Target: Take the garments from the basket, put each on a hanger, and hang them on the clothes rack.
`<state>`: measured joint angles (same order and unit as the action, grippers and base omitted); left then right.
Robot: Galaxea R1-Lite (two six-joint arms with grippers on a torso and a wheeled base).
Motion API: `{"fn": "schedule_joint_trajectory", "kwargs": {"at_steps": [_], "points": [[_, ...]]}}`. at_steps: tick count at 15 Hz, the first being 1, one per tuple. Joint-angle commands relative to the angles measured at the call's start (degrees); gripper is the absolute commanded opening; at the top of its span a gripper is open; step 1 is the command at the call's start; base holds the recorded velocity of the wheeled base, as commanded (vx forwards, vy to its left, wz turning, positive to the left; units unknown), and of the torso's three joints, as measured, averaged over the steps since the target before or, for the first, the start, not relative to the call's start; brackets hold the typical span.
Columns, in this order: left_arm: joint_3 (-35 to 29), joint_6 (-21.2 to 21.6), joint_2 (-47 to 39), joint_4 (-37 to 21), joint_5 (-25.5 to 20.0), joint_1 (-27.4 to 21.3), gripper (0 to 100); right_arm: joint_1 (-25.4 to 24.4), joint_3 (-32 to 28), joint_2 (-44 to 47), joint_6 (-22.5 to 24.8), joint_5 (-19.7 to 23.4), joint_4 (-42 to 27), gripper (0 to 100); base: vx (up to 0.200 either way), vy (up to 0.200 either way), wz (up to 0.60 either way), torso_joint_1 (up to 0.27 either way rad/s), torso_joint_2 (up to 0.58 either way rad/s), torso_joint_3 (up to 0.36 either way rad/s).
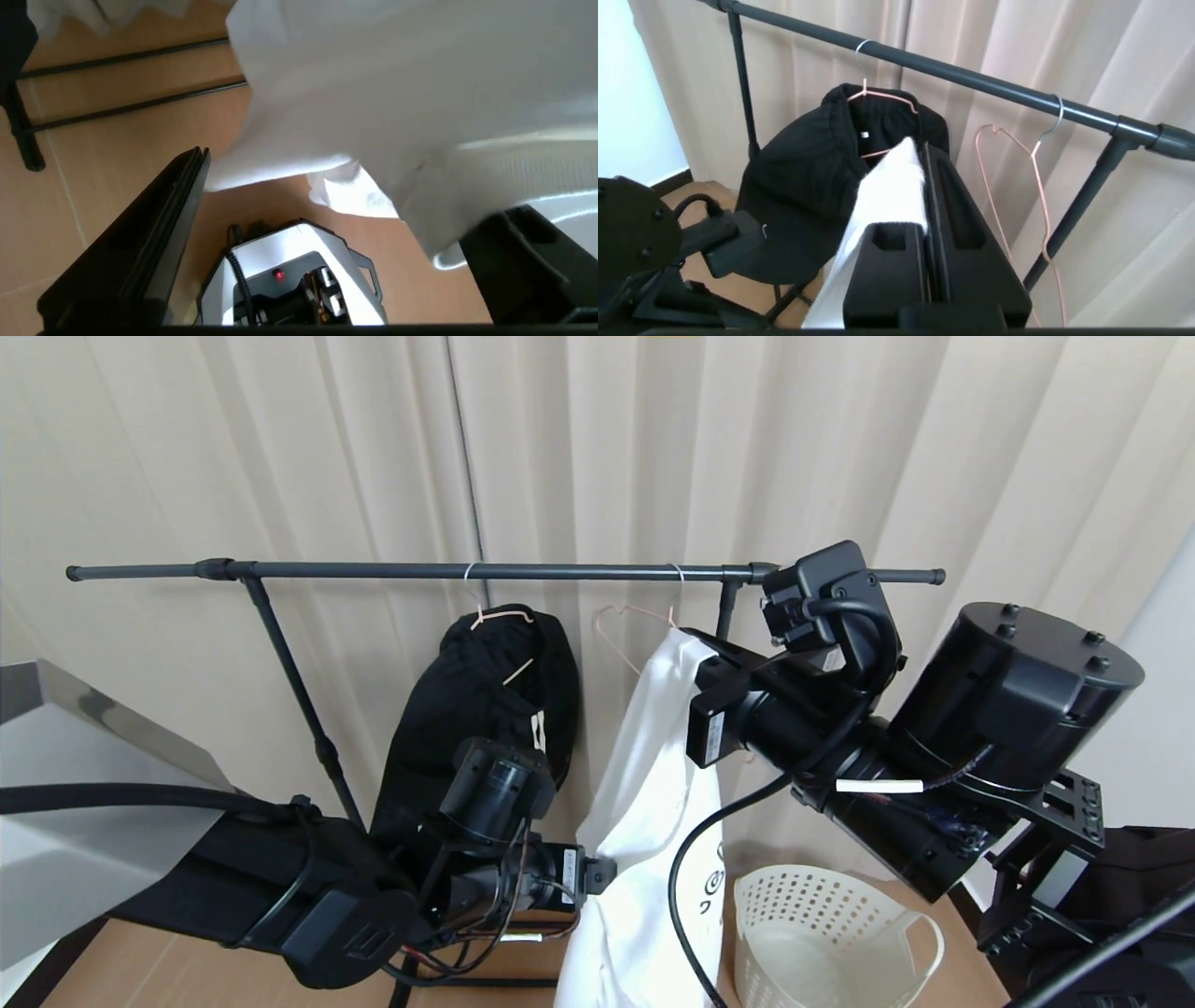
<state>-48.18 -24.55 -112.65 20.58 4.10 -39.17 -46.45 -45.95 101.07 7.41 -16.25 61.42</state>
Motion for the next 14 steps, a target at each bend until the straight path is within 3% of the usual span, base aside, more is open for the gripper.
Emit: {"fn": "schedule_joint_trajectory", "kwargs": {"at_steps": [1, 6, 8, 9, 14], "points": [[0.28, 0.03, 0.33, -0.01, 1.09, -0.03, 0, 1.71, -0.28, -0.17, 0.06, -0.01, -0.07, 0, 0.000, 0.000, 0.00, 0.000, 0.00, 0.000], [1.77, 0.65, 7.89, -0.54, 3.37, -0.29, 0, 7.69, 0.16, -0.09, 4.63, -0.01, -0.16, 0, 0.000, 0.000, 0.00, 0.000, 0.00, 0.000], [1.60, 3.02, 12.37, -2.21, 4.78, 0.14, 0, 9.71, 0.68, -0.35, 7.35, -0.19, -2.18, 0, 0.000, 0.000, 0.00, 0.000, 0.00, 0.000], [1.24, 3.63, 12.99, -2.82, 5.66, 0.23, 0, 10.24, 0.86, -0.88, 7.62, -0.54, -4.46, 0, 0.000, 0.000, 0.00, 0.000, 0.00, 0.000], [-1.92, 8.38, 16.41, -4.23, 10.76, 0.14, 0, 10.41, -0.72, -7.64, 7.35, -2.12, -28.81, 0, 0.000, 0.000, 0.00, 0.000, 0.00, 0.000]]}}
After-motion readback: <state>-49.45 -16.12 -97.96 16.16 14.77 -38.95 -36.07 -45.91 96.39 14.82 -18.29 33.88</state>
